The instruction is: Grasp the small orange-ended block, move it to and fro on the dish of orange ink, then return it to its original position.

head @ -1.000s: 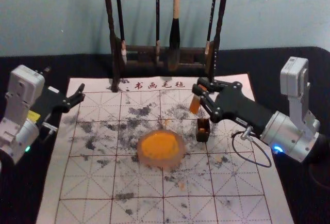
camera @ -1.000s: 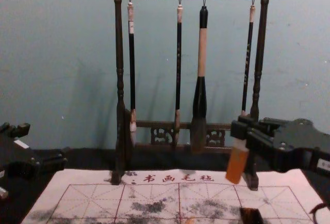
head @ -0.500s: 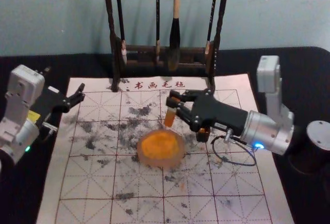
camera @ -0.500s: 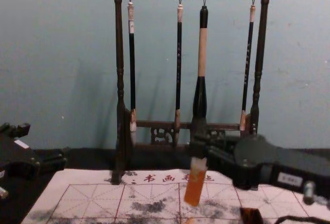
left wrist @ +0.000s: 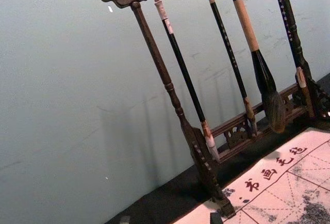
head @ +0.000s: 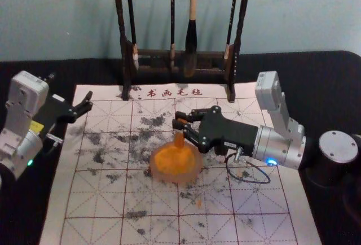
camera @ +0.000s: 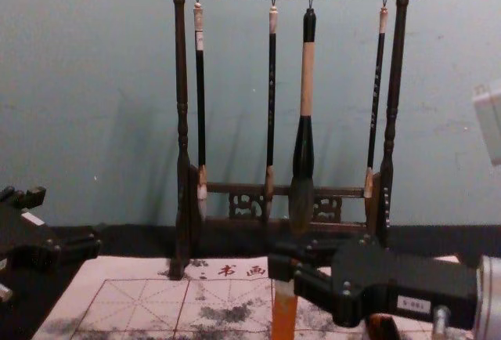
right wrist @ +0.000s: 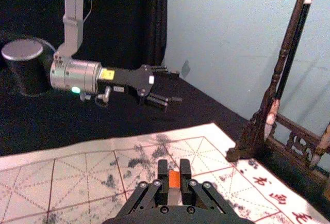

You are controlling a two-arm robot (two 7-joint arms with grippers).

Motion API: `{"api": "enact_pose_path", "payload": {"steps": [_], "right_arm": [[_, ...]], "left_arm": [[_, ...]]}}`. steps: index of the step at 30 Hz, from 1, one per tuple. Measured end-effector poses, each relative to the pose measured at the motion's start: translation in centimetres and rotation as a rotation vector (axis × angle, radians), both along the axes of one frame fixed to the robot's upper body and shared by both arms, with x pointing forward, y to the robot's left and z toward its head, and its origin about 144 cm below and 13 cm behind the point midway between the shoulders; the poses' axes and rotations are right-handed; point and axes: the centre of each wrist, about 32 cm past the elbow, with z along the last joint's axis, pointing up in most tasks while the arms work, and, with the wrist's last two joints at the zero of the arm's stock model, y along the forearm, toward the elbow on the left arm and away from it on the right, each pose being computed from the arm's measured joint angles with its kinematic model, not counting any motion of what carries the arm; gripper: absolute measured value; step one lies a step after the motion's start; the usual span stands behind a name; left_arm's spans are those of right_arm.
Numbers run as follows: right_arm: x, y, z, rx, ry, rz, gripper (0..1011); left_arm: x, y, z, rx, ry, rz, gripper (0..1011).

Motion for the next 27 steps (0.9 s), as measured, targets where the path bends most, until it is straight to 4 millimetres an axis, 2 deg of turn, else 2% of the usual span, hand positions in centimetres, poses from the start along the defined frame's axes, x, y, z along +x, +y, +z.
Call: {"api": "enact_pose_path", "payload": {"steps": [11, 27], "right_arm": [[-0.1, 0.3, -0.5, -0.044, -0.008, -0.008, 136], [0.2, 1.6, -1.1, -0.049, 0.076, -0.060, 135]], "left_arm": [[0.0, 0.0, 0.0, 0.000, 0.000, 0.000, 1001], [0.0, 0.0, 0.0, 0.000, 0.000, 0.000, 1001]]}}
